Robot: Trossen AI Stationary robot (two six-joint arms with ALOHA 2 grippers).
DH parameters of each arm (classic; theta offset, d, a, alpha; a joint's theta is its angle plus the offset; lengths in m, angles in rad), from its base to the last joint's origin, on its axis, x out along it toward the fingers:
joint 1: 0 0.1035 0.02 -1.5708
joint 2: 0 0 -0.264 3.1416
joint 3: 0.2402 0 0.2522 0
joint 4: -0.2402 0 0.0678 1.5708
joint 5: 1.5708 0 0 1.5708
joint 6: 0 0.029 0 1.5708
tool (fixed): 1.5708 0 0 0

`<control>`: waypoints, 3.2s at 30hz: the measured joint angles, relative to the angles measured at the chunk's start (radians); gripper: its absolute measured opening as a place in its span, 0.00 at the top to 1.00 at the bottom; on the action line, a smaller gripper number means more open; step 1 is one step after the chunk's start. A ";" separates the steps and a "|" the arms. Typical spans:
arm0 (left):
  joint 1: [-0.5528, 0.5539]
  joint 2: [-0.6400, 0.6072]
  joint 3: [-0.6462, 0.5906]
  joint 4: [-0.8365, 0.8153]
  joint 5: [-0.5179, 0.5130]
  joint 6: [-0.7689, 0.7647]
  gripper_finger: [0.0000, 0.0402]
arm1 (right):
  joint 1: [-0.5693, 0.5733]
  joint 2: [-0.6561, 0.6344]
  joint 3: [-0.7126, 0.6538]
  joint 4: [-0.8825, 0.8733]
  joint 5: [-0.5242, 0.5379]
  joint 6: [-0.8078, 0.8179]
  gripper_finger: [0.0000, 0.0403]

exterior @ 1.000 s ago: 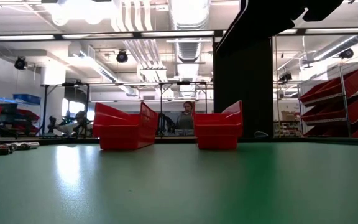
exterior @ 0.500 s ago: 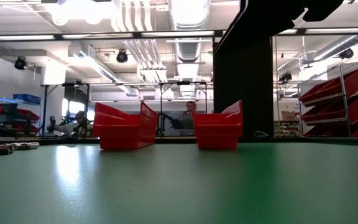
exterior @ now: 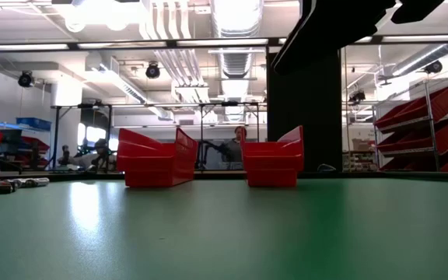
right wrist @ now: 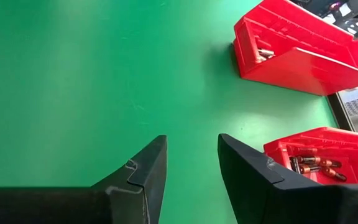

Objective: Sort batteries
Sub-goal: Put the black battery into the right red bin

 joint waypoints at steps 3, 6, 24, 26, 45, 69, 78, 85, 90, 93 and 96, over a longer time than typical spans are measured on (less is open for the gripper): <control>0.000 0.003 0.009 -0.028 -0.008 -0.027 0.36 | -0.001 0.000 0.000 0.000 0.000 -0.004 0.67; 0.000 0.006 0.033 -0.053 -0.027 -0.004 0.36 | -0.004 0.000 0.000 0.000 0.000 -0.011 0.67; -0.009 0.006 0.074 -0.092 -0.101 0.039 0.36 | -0.005 0.000 0.000 0.000 -0.003 -0.007 0.67; -0.012 0.005 0.073 -0.092 -0.096 0.039 0.36 | -0.005 0.000 0.000 0.000 -0.003 -0.007 0.68; -0.012 0.068 0.068 -0.095 -0.074 0.080 0.42 | -0.005 0.000 -0.001 0.000 -0.003 -0.007 0.71; 0.114 0.073 0.208 -0.270 -0.416 0.183 0.47 | -0.003 0.000 -0.001 -0.003 -0.008 0.068 0.74; 0.325 0.014 0.227 -0.282 -0.639 0.545 0.47 | 0.046 0.000 -0.002 -0.113 -0.010 0.264 0.74; 0.572 -0.011 0.262 -0.265 -0.773 0.909 0.47 | 0.133 0.000 -0.002 -0.256 -0.008 0.505 0.69; 0.754 -0.011 0.400 -0.262 -0.805 1.144 0.47 | 0.202 0.000 -0.002 -0.303 -0.008 0.688 0.65; 0.858 -0.012 0.518 -0.247 -0.820 1.234 0.47 | 0.246 0.000 -0.002 -0.307 -0.007 0.778 0.63; 0.961 -0.013 0.630 -0.173 -0.818 1.314 0.47 | 0.285 0.000 -0.002 -0.307 -0.008 0.855 0.62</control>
